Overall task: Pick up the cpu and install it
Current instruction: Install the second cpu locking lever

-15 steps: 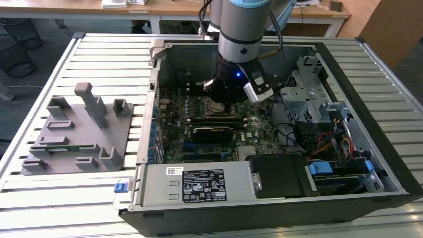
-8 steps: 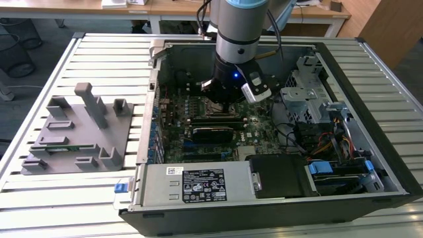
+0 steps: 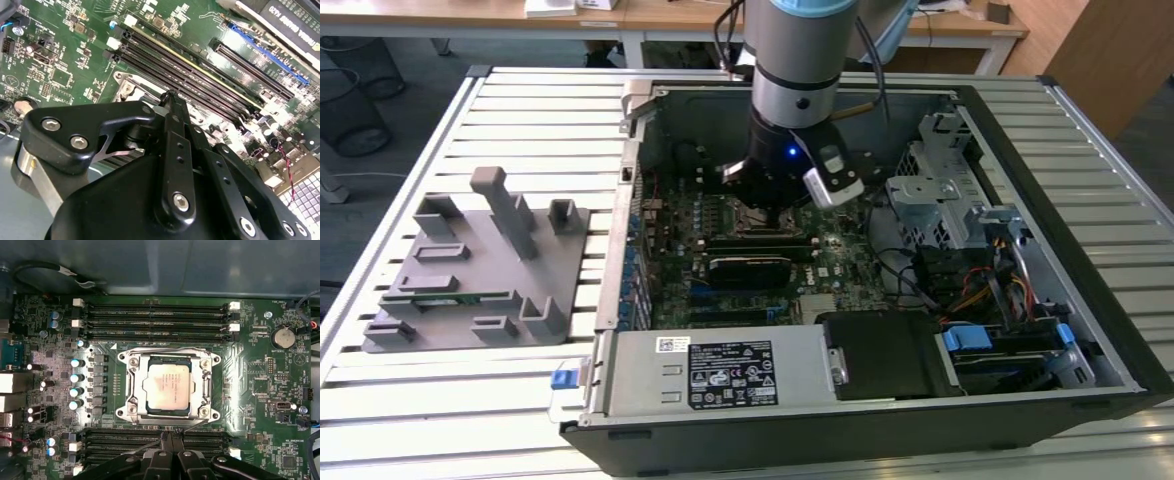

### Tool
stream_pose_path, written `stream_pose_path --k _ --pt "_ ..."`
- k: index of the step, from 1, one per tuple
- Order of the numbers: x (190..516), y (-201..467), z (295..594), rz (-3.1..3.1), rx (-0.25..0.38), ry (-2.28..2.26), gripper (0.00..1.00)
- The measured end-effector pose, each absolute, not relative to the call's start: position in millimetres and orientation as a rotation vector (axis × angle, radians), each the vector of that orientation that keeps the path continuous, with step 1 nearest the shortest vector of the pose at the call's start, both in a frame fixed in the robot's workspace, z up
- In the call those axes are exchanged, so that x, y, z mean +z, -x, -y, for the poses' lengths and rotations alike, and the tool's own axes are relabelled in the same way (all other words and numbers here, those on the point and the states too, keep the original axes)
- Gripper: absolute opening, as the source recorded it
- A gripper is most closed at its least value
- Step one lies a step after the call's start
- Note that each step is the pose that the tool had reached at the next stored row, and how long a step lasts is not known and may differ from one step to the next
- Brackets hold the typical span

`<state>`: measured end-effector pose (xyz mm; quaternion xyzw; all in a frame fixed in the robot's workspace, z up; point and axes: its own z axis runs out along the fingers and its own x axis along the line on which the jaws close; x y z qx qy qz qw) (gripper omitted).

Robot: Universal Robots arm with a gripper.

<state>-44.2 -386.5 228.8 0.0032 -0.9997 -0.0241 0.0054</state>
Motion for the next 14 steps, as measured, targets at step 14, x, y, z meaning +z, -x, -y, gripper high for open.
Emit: stream_pose_path --k 14 --pt "221.6 53.4 386.7 3.129 -0.089 -0.01 0.11"
